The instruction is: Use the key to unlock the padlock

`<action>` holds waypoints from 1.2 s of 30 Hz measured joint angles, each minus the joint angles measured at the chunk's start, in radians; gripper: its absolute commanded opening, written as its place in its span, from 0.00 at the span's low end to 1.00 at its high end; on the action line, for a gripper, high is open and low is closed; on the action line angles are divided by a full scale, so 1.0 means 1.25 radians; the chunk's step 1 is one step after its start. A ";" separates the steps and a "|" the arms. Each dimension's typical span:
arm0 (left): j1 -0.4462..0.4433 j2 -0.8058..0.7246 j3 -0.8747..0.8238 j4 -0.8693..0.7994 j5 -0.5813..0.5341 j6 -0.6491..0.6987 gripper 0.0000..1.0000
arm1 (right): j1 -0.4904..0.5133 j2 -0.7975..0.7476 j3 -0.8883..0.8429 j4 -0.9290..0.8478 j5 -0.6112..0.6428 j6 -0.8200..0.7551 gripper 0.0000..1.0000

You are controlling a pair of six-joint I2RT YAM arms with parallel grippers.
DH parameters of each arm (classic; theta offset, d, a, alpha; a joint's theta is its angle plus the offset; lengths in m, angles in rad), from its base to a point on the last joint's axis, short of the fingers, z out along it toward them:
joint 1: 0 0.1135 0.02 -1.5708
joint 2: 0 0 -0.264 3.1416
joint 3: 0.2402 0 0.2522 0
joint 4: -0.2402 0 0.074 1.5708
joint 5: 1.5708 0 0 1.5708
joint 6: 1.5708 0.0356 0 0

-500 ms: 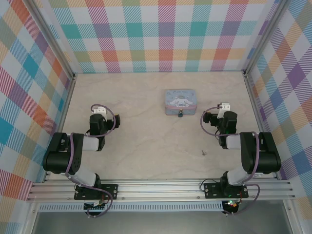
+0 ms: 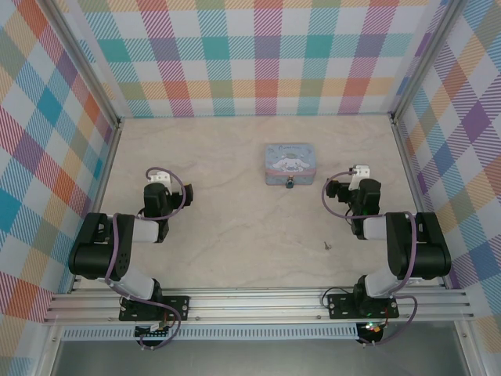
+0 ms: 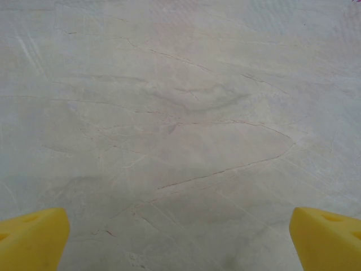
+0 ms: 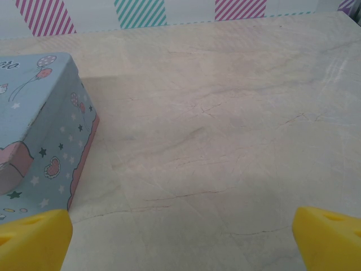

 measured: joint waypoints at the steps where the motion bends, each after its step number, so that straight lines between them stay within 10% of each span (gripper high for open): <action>1: 0.000 0.000 0.000 0.000 0.000 0.000 1.00 | 0.000 0.000 0.000 0.000 0.000 0.000 1.00; 36: -0.006 -0.076 0.026 -0.111 0.001 0.007 1.00 | 0.000 -0.010 0.006 -0.037 -0.012 0.000 1.00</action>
